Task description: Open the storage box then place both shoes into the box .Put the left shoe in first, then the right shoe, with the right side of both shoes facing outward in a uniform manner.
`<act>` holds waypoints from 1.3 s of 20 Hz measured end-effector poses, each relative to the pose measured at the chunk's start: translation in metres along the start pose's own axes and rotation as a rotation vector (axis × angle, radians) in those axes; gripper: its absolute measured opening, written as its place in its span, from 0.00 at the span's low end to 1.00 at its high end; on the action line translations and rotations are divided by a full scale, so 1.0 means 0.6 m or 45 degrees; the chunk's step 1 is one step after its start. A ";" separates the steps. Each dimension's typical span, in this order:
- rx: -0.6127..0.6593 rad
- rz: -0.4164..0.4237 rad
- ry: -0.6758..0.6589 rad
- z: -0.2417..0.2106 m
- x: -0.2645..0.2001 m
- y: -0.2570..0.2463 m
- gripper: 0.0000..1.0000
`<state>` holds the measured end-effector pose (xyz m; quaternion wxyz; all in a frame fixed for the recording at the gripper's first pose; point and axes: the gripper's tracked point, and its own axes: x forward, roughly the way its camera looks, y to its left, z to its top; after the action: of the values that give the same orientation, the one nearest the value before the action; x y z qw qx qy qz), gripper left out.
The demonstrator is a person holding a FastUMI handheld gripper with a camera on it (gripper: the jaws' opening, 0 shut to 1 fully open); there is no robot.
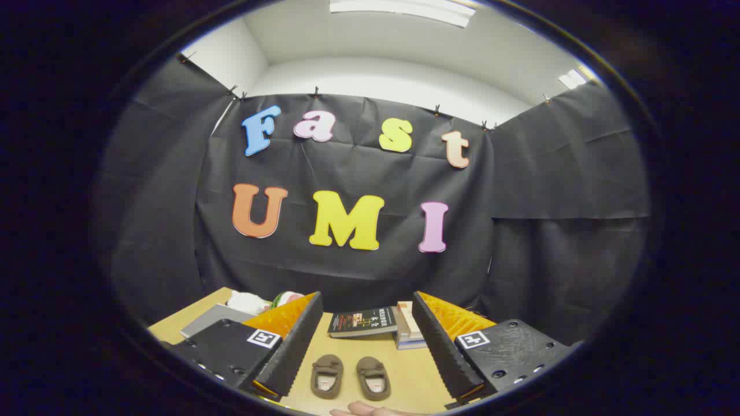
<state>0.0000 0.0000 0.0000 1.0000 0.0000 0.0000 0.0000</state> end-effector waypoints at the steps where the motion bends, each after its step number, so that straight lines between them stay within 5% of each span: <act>1: 0.001 -0.001 0.010 -0.001 0.006 -0.002 0.95; 17: -0.031 0.062 0.090 -0.026 0.099 -0.031 0.95; 26: -0.023 0.131 0.239 -0.117 0.140 0.006 0.95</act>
<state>0.0838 0.0035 -0.0704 0.9942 -0.0091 0.0935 0.0514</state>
